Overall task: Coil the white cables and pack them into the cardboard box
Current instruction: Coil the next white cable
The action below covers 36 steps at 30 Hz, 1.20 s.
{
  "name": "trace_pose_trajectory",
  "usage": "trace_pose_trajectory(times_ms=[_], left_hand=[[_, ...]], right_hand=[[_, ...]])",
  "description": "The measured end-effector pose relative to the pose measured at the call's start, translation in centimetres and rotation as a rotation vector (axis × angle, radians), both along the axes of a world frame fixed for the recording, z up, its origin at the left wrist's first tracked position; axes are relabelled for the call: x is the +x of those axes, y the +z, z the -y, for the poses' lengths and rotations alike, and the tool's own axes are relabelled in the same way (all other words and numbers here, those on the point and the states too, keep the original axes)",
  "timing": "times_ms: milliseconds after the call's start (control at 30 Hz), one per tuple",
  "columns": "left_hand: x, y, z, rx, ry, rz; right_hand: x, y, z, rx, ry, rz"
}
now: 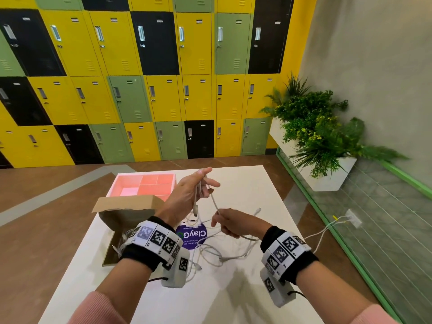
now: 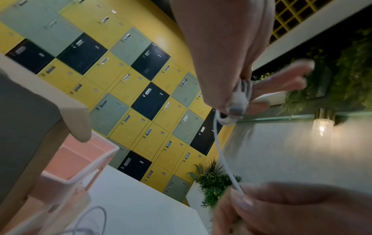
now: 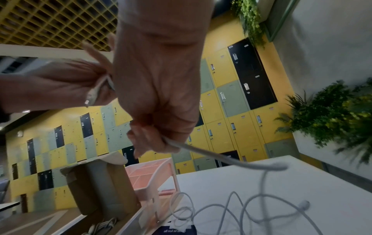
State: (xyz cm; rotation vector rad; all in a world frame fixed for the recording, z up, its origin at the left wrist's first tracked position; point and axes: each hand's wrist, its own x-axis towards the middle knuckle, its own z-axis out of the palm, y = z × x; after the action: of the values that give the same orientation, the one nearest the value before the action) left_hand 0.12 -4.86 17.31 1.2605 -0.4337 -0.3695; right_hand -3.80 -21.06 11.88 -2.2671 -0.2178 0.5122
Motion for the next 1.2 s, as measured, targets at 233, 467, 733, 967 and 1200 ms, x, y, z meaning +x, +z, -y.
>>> trace_pose_trajectory(times_ms=[233,467,733,967,1200], left_hand=[[0.7,-2.0,0.0,0.195,-0.042,0.069],[0.1,-3.7,0.3,0.391,-0.043,0.094],[-1.4,-2.3,-0.1,0.524,-0.204,0.074],[-1.4,-1.9,0.0,0.361,-0.276,-0.084],[-0.9,-1.8,-0.1,0.261,-0.276,-0.256]], right_hand=[[-1.2,3.3,-0.5,-0.245,0.19,0.03],[-0.2,6.3,0.4,-0.264,0.147,0.363],[0.5,6.5,1.7,0.013,-0.03,0.504],[0.5,4.4,2.1,0.099,-0.091,0.506],[0.0,3.9,1.5,0.061,-0.032,0.443]])
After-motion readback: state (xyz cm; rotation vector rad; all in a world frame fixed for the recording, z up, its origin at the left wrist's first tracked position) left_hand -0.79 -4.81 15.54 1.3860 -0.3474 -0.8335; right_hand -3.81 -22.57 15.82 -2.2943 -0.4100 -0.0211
